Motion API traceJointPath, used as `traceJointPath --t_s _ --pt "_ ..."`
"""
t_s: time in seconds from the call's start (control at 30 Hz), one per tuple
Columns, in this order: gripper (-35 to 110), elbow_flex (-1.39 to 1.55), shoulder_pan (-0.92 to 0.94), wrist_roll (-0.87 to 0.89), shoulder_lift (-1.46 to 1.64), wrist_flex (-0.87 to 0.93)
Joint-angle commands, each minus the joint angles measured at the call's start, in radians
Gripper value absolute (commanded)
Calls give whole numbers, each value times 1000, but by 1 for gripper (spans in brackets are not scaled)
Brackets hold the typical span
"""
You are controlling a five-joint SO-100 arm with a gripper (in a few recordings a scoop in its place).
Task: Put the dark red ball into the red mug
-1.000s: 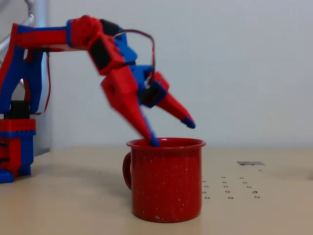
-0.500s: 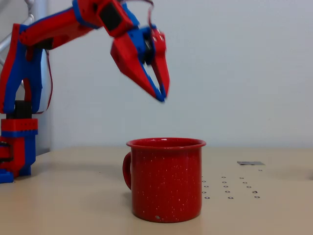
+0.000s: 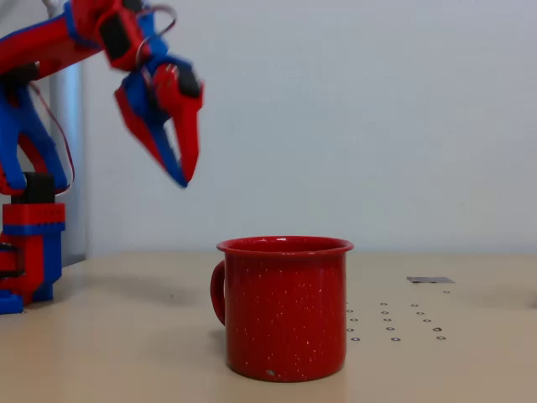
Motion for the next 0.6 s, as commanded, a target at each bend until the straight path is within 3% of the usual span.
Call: traceJointPath --t_s 0.0,0.27,0.57 --pt "-2 155 -29 38 170 -61" --pt "-2 706 -51 43 586 -230" --pt "-2 1097 -63 94 934 -209"
